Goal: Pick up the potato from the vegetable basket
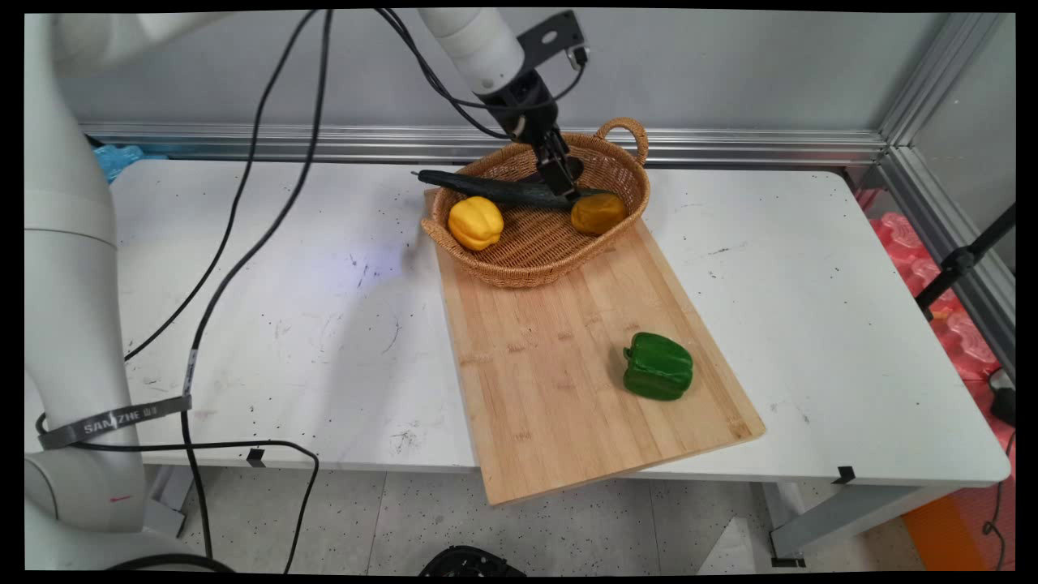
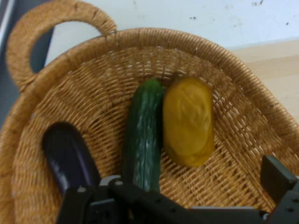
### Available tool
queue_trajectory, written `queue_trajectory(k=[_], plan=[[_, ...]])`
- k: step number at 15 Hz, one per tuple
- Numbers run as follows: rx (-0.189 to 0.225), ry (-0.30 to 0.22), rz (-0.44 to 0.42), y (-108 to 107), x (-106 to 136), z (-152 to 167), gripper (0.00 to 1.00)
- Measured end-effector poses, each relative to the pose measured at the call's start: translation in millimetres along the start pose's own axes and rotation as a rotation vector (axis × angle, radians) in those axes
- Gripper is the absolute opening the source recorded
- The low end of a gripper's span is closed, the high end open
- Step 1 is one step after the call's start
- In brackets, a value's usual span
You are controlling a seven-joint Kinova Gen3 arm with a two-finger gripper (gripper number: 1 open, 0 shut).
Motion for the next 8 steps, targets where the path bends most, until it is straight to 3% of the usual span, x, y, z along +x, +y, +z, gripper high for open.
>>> queue_trajectory(k=[8], plan=[[-0.055,0.001,0.045,-9,9,46,1.0]])
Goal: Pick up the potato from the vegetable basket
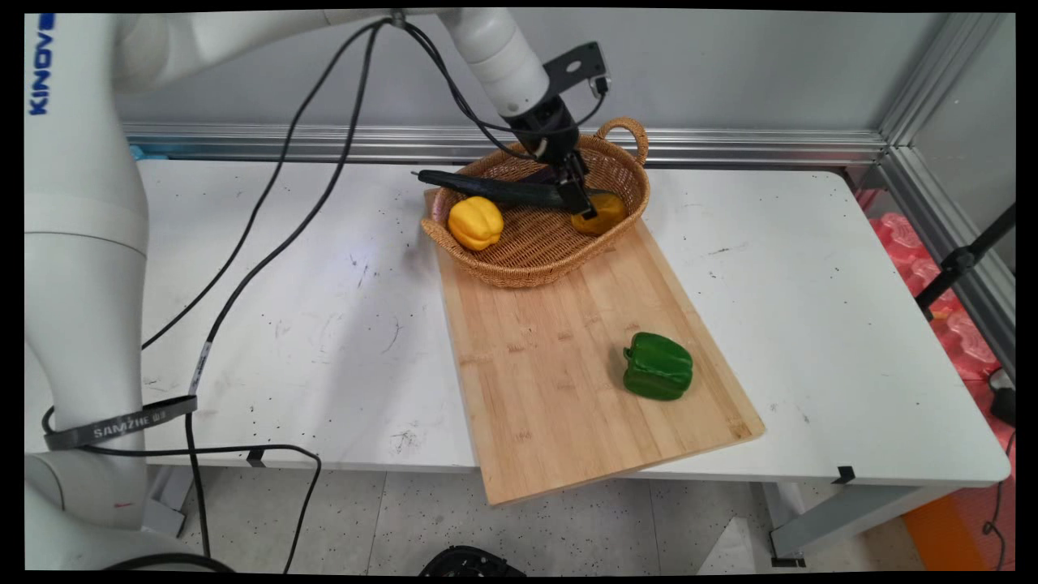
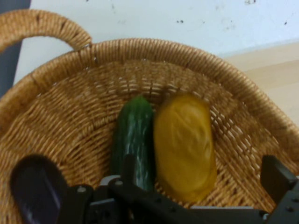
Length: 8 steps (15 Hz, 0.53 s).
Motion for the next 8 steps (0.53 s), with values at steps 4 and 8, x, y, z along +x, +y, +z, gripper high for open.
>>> queue_trajectory(k=[4,8], plan=[[-0.016,0.001,0.009,-5,4,17,1.0],[-0.033,-0.001,0.022,-10,5,31,1.0]])
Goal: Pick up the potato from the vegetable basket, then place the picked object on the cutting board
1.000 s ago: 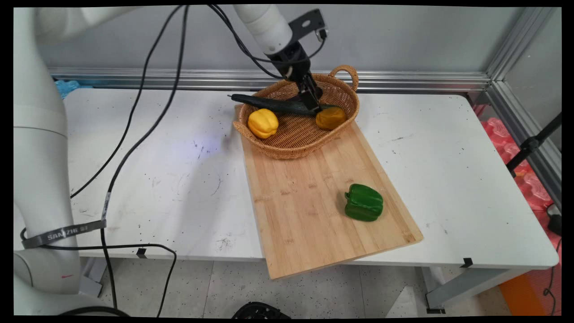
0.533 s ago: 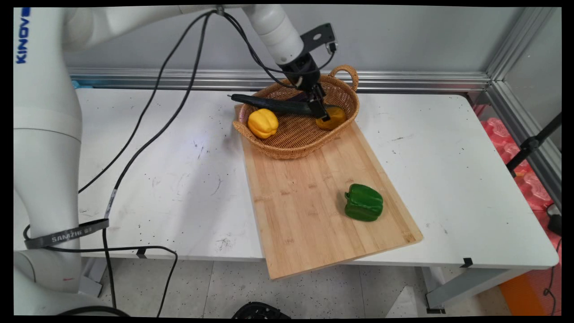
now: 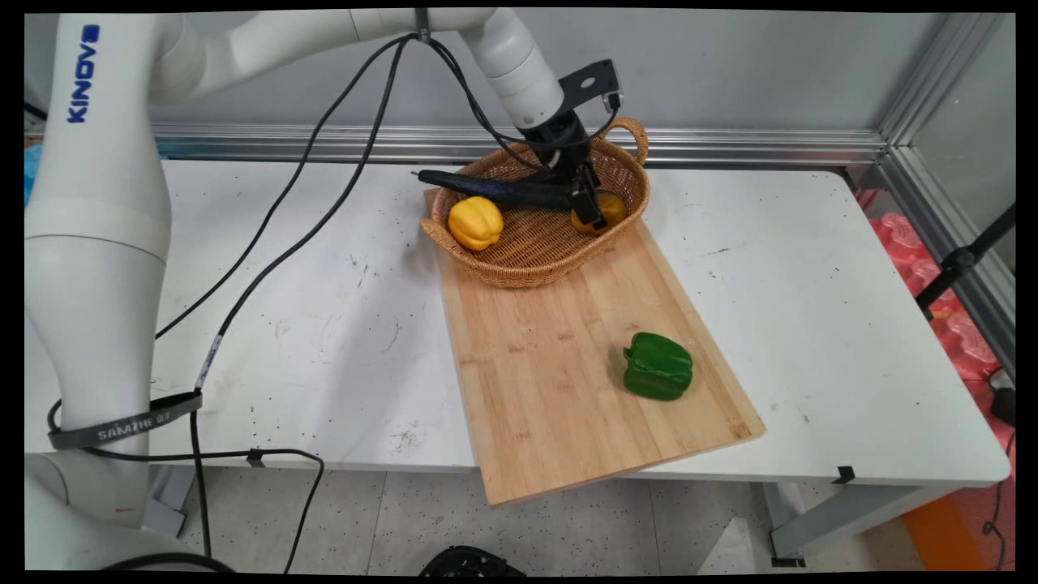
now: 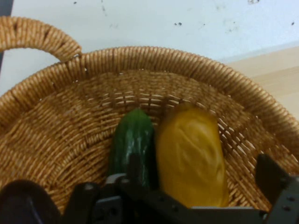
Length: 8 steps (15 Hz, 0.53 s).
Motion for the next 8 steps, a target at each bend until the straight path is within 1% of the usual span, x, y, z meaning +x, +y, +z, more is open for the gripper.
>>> queue_trajectory(k=[1,8], plan=[[-0.003,-0.001,0.003,-1.0,-0.1,2.2,0.0],[-0.019,-0.002,0.026,-5.9,-1.7,10.5,0.0]])
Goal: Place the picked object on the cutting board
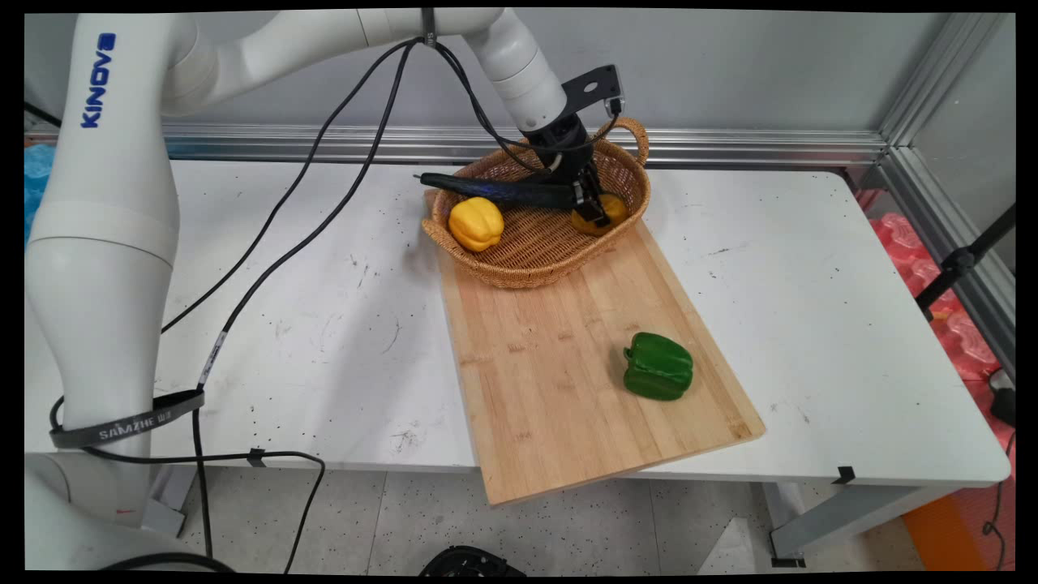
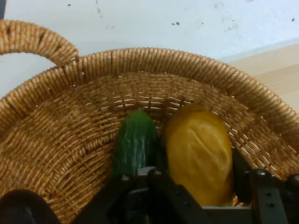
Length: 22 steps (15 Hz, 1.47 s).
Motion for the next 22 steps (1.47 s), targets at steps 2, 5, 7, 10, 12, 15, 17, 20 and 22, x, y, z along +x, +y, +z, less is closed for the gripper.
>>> queue_trajectory(k=[2,5,7,10,12,15,17,20,22], plan=[[-0.005,-0.001,0.006,0,-1,0,0.0],[-0.002,0.002,0.017,0,0,-6,0.0],[0.002,0.01,0.023,1,3,-16,0.0],[0.009,0.019,0.026,5,9,-42,0.0],[0.014,0.023,0.025,11,12,-65,0.0],[0.014,0.028,0.016,24,14,-99,0.0],[0.015,0.031,0.01,33,15,-118,0.0],[0.012,0.037,0.001,50,15,-148,0.0],[0.003,0.041,0.0,64,15,-163,0.0]])
